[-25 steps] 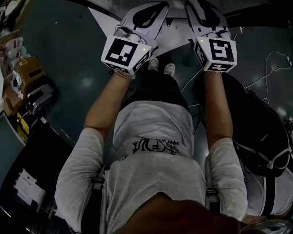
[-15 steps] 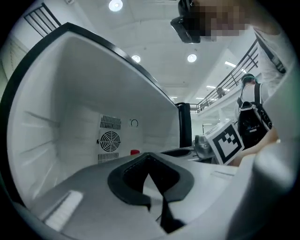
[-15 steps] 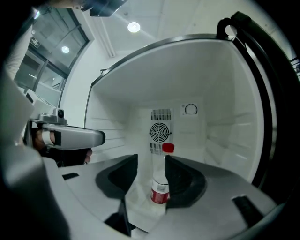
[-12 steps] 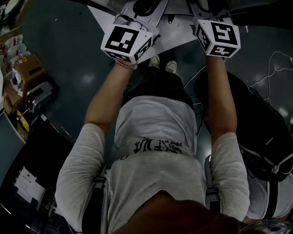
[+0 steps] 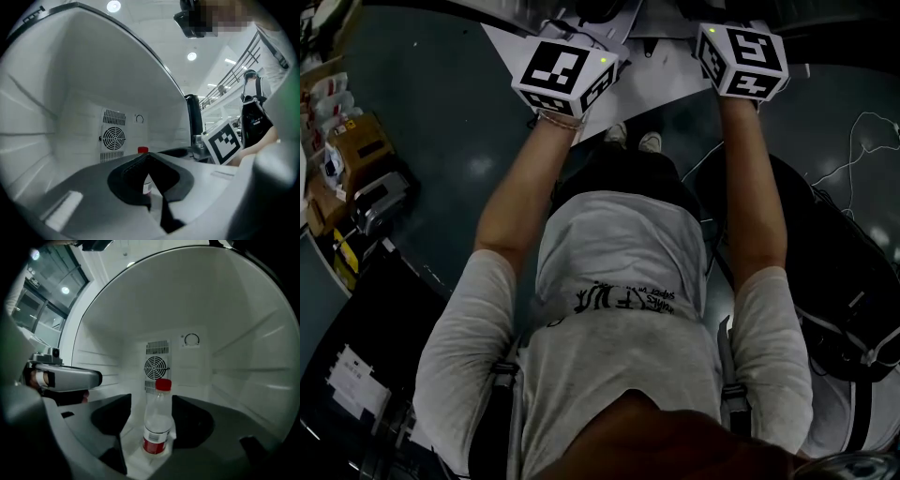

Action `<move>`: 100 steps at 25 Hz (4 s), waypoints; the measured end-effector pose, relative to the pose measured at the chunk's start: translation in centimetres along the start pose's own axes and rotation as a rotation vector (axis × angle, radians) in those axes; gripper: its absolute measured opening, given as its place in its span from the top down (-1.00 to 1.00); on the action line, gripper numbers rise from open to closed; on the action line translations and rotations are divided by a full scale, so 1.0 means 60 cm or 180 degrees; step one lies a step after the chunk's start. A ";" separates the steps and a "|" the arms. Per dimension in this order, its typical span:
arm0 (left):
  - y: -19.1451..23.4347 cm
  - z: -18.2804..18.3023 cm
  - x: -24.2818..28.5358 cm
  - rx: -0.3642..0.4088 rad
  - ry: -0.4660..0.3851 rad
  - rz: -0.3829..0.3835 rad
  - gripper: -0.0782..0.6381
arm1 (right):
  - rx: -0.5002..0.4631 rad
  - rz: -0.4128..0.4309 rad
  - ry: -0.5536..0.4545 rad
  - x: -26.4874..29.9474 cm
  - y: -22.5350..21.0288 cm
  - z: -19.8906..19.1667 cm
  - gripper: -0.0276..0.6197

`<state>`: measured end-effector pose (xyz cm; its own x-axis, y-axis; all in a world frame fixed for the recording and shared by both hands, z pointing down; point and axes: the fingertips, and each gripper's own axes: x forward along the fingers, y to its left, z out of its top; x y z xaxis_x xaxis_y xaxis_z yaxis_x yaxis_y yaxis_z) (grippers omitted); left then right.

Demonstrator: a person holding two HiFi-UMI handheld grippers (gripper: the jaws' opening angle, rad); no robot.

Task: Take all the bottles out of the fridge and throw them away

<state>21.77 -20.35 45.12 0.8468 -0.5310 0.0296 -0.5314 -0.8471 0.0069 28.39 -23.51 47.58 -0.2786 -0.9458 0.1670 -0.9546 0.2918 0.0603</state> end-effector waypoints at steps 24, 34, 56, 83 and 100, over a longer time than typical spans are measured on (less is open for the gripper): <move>0.051 -0.014 0.046 0.0033 0.0029 0.0021 0.76 | 0.0101 0.0086 0.0061 0.091 -0.024 -0.015 0.09; 0.046 -0.006 0.040 0.0012 0.0035 0.0046 0.76 | 0.0016 0.0089 0.0087 0.076 -0.022 -0.008 0.09; -0.042 0.067 -0.001 -0.0005 -0.0028 -0.0064 0.76 | -0.0029 0.0172 0.0002 -0.061 0.009 0.058 0.09; -0.127 0.214 -0.065 -0.0189 -0.0048 -0.0435 0.76 | 0.0122 0.0307 -0.0028 -0.237 0.047 0.208 0.09; -0.168 0.313 -0.122 -0.0301 -0.0209 -0.0589 0.76 | 0.0096 0.0412 -0.0107 -0.308 0.093 0.303 0.09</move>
<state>21.32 -8.36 26.09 0.9280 -0.3696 -0.0459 -0.3639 -0.9261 0.1000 26.29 -7.00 26.93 -0.4025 -0.9049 0.1384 -0.9130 0.4077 0.0108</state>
